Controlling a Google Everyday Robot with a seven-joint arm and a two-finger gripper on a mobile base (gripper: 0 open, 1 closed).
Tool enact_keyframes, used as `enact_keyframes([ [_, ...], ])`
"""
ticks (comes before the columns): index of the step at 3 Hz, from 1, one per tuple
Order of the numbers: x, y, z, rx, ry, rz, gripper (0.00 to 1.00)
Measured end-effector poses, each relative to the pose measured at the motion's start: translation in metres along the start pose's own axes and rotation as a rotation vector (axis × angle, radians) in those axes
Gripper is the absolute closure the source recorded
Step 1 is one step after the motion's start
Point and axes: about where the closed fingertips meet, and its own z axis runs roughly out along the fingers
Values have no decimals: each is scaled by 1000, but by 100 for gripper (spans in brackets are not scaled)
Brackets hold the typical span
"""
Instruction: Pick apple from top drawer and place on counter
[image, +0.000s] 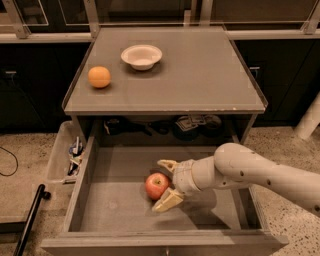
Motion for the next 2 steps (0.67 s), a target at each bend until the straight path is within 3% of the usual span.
enact_keyframes([
  [2,0,0,0,0,0,1,66],
])
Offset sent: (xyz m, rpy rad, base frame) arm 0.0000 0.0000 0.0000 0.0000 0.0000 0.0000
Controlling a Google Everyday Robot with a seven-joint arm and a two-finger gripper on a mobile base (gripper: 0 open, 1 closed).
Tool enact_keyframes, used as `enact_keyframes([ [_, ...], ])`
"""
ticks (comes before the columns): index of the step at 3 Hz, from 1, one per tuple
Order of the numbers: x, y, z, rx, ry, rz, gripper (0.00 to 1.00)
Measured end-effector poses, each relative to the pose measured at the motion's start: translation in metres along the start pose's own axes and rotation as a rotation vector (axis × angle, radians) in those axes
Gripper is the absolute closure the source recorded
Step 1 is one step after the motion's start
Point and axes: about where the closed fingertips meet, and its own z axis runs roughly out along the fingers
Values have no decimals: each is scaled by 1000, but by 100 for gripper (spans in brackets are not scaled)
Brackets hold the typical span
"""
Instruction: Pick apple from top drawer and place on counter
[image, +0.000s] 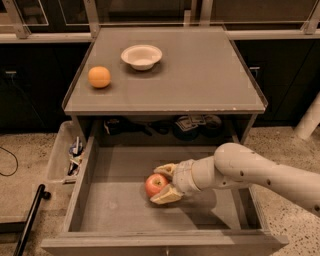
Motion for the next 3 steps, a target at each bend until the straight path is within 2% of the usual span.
enact_keyframes([
  [1,3,3,-1,-10,3,14,88],
  [2,2,6,-25,-15,18,49,100],
  [3,-24,8,-80,23,41,4,100],
])
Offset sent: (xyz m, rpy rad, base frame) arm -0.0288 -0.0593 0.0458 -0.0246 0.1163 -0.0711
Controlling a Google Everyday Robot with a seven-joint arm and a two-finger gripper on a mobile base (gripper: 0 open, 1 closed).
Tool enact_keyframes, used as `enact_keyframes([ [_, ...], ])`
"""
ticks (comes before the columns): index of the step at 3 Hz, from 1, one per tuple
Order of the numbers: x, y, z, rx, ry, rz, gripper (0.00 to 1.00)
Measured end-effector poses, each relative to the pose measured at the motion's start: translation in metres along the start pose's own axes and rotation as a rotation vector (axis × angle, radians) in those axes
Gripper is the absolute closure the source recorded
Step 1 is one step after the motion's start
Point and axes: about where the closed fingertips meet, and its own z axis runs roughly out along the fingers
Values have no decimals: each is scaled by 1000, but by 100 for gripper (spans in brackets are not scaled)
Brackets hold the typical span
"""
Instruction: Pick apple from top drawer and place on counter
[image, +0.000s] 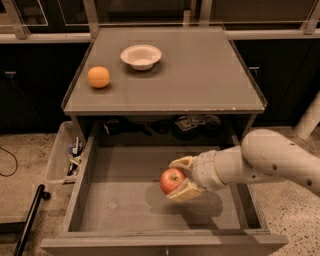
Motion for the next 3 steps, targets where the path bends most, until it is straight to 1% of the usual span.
enact_keyframes([
  [1,-32,-12,-63,72,3,-64,100],
  [2,-54,-42,-119,129,-17,-90,100],
  [3,-63,-88,-158,156,-44,-115,100],
])
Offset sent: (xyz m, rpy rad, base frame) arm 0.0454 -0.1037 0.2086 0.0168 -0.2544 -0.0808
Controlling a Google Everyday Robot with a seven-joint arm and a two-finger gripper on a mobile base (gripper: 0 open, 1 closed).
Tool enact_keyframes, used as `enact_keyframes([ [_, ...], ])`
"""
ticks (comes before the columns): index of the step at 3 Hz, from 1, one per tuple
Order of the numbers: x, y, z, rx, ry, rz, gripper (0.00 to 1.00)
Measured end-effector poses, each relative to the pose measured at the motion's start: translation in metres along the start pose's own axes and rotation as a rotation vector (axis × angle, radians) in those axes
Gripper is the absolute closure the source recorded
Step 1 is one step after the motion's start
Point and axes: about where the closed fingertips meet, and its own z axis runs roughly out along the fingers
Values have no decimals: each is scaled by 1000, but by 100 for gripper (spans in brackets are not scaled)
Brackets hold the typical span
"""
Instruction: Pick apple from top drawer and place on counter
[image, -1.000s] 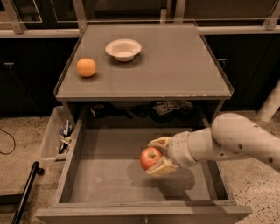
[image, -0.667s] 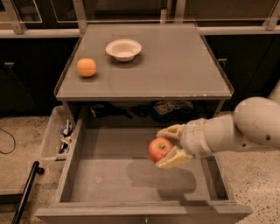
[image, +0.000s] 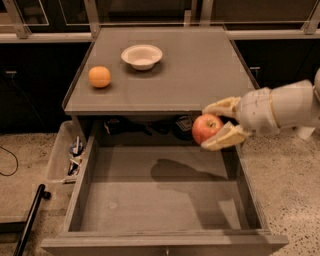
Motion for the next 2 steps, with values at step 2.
enact_keyframes([
  [2,-20,-68,-39,96,-50,-32,100],
])
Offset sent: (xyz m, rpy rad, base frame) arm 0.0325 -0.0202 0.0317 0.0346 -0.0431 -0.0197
